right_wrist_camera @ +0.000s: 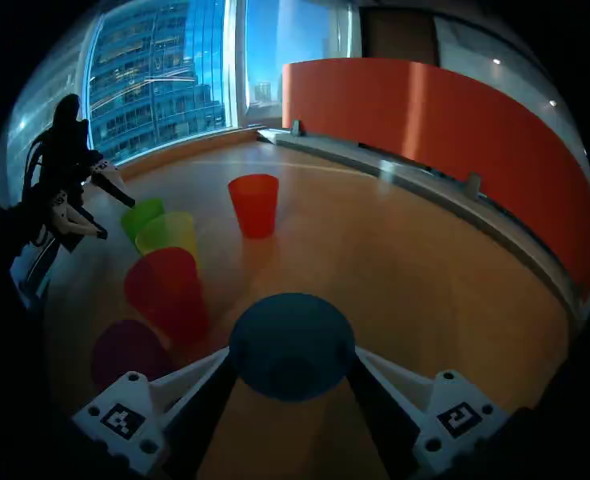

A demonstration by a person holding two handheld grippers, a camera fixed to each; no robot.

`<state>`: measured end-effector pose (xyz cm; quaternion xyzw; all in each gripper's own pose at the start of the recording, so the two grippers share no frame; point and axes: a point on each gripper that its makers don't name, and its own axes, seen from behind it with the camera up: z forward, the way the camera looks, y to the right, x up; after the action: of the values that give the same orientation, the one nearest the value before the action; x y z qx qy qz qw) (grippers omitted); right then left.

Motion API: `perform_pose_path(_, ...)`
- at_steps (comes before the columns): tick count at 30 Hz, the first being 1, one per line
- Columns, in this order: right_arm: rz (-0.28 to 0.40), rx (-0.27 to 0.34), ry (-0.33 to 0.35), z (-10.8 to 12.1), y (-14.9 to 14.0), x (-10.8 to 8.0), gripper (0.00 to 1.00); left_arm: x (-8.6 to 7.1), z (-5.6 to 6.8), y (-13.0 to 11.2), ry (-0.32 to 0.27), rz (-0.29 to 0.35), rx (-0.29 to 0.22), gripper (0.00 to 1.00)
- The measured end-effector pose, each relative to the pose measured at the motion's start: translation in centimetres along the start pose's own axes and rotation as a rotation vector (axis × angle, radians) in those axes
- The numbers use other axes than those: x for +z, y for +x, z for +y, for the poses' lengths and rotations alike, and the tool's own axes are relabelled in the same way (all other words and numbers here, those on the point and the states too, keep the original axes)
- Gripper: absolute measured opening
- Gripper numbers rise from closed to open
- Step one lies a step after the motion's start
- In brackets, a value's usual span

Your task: Pour water

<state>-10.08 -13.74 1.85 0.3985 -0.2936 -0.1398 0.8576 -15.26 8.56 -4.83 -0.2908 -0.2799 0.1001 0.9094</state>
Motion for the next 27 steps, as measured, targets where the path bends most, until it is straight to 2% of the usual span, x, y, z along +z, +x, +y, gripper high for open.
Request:
perform_pose_path(4, -0.002, 0.004, -0.004, 0.1, -0.2, -0.2, 0.92, 0.1, -0.3, -0.1, 0.012, 0.000, 0.004, 0.97)
perform_pose_path(9, -0.012, 0.001, -0.015, 0.2, -0.6, -0.3, 1.00, -0.1, -0.5, 0.0, 0.026, 0.004, 0.007, 0.97)
perform_pose_path(14, -0.009, 0.013, -0.020, 0.1, -0.7, -0.9, 1.00, -0.7, -0.6, 0.5, 0.038, 0.020, 0.000, 0.97)
perform_pose_path(27, 0.038, 0.034, -0.070, 0.2, -0.6, -5.1, 1.00, -2.6, -1.6, 2.4, 0.110, 0.093, -0.042, 0.97)
